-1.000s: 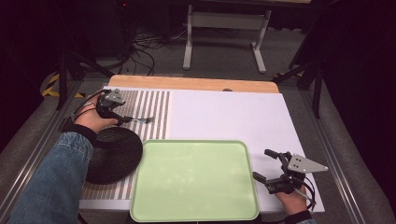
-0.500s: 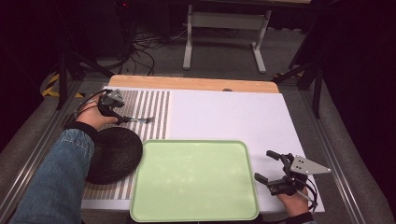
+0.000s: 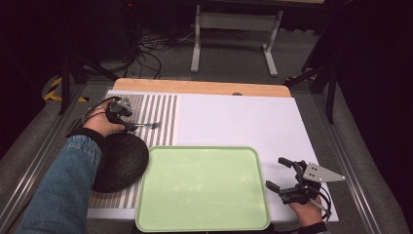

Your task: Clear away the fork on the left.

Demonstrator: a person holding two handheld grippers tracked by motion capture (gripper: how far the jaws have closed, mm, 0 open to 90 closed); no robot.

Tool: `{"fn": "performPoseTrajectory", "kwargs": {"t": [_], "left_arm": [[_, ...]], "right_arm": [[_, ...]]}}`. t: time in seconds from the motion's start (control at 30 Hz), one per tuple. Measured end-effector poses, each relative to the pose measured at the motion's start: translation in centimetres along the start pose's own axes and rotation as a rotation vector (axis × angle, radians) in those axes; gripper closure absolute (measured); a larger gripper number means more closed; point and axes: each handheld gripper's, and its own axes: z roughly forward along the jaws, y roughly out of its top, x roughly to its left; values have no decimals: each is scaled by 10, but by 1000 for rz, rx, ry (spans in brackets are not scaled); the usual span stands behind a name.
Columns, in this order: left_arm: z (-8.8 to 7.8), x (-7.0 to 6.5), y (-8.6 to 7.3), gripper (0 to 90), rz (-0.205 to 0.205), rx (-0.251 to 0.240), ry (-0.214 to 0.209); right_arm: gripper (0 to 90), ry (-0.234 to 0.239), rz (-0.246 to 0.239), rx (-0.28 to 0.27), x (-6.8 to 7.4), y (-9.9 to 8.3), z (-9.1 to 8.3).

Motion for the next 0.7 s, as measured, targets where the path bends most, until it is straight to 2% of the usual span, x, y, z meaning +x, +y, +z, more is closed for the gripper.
{"fn": "performPoseTrajectory", "kwargs": {"t": [0.13, 0.3, 0.4, 0.57, 0.7], "left_arm": [[2, 0, -2, 379, 0, 53, 0], [2, 1, -4, 445, -8, 35, -26], [2, 1, -4, 480, 4, 36, -39], [1, 0, -3, 559, -13, 45, -65], [1, 0, -2, 622, -44, 61, -89]], "right_arm": [[37, 4, 6, -5, 0, 0, 0], [38, 14, 2, -15, 1, 0, 0], [38, 18, 3, -14, 2, 0, 0], [37, 22, 5, -17, 2, 0, 0], [38, 22, 6, -17, 1, 0, 0]]}}
